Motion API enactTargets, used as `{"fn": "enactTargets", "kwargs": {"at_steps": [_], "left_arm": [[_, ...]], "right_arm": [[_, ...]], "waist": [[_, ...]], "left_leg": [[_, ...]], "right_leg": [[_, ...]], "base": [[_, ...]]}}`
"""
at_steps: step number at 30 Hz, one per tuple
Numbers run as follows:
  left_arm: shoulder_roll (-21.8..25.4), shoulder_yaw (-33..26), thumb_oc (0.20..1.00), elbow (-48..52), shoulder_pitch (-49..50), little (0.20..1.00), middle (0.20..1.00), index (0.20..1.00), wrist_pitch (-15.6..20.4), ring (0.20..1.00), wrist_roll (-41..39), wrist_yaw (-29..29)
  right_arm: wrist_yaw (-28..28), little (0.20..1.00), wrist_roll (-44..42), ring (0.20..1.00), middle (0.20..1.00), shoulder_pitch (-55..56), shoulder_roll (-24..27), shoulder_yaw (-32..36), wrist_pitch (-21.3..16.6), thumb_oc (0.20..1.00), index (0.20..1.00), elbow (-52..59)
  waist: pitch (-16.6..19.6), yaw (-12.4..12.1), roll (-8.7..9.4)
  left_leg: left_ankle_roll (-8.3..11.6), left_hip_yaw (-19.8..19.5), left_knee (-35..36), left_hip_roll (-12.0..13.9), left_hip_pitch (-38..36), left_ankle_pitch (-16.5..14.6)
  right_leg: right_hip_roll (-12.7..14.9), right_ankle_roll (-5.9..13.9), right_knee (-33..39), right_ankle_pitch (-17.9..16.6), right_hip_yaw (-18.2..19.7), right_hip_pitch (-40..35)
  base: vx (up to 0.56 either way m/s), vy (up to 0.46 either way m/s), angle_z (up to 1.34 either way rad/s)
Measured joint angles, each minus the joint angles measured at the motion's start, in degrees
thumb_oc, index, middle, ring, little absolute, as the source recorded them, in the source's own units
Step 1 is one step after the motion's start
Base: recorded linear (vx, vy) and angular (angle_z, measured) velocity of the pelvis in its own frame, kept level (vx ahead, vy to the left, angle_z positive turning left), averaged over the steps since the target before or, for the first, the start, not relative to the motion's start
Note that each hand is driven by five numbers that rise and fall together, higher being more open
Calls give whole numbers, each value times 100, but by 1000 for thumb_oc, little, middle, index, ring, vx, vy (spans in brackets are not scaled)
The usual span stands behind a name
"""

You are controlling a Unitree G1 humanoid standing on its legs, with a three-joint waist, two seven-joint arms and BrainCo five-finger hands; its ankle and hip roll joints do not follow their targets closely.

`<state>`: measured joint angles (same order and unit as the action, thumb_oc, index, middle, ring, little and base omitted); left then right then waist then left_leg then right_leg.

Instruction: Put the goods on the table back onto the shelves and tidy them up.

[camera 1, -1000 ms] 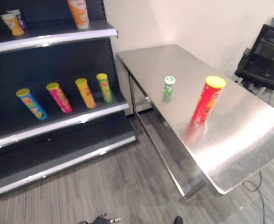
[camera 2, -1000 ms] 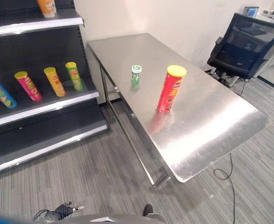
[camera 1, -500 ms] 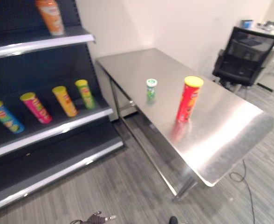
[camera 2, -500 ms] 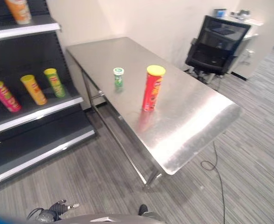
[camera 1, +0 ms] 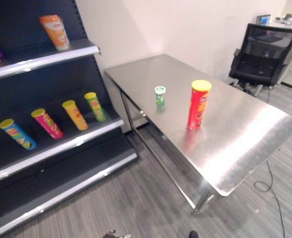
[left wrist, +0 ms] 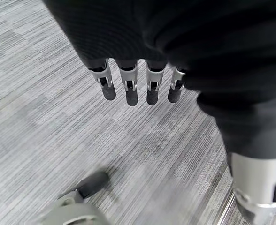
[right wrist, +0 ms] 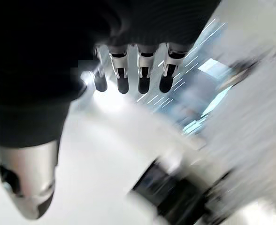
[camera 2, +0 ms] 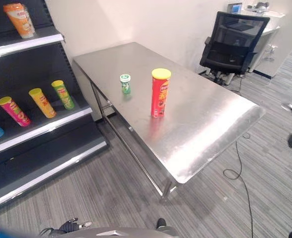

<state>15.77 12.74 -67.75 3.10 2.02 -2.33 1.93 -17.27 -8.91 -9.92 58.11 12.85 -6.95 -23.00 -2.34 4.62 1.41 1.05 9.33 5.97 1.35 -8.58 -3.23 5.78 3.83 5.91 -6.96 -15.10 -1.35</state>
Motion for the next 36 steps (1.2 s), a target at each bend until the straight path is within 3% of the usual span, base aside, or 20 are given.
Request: {"fn": "enactTargets", "kwargs": {"at_steps": [4,11,16,21,26,36], "left_arm": [[8,29,1000,1,80,1000,1000,1000,-1,1000,36,-5],[18,30,1000,-1,136,1000,1000,1000,0,1000,30,1],[17,25,1000,-1,170,1000,1000,1000,0,1000,19,7],[14,27,1000,7,157,1000,1000,1000,8,1000,14,1],[14,39,1000,14,166,1000,1000,1000,36,1000,14,-2],[16,29,1000,44,161,1000,1000,1000,48,1000,10,12]], "right_arm": [[335,1000,0,1000,1000,-744,247,-729,-96,1000,1000,-36],[582,1000,-21,1000,1000,-1303,217,-1173,-130,1000,1000,-70],[770,1000,-530,1000,1000,-1499,161,-1288,-146,1000,1000,-46],[1327,1000,-891,1000,1000,-1708,134,-2197,-129,1000,1000,-206],[1538,1000,-719,1000,1000,-2292,135,-3117,-113,1000,1000,-480],[1520,1000,-328,1000,1000,-2855,121,-3481,-75,1000,1000,-838]], "waist": [[-23,-195,90],[-159,-346,252],[-258,-404,213],[-286,-420,194],[-306,-474,228],[-381,-620,215]], "left_leg": [[8,-122,-1,6,22,30],[-7,-379,-6,-1,27,83],[-3,-425,-3,-6,33,81],[25,-537,-2,4,27,88],[56,-544,-3,6,21,72],[73,-692,-11,16,51,144]], "right_leg": [[13,12,0,11,-133,-48],[51,35,-6,64,-373,-181],[62,47,-16,78,-422,-206],[61,34,-19,109,-547,-269],[61,36,-23,112,-555,-281],[61,17,-24,136,-704,-325]], "base": [[4,-28,20],[6,-32,20],[5,-20,5],[8,-29,10],[6,-35,2],[2,-31,8]]}}
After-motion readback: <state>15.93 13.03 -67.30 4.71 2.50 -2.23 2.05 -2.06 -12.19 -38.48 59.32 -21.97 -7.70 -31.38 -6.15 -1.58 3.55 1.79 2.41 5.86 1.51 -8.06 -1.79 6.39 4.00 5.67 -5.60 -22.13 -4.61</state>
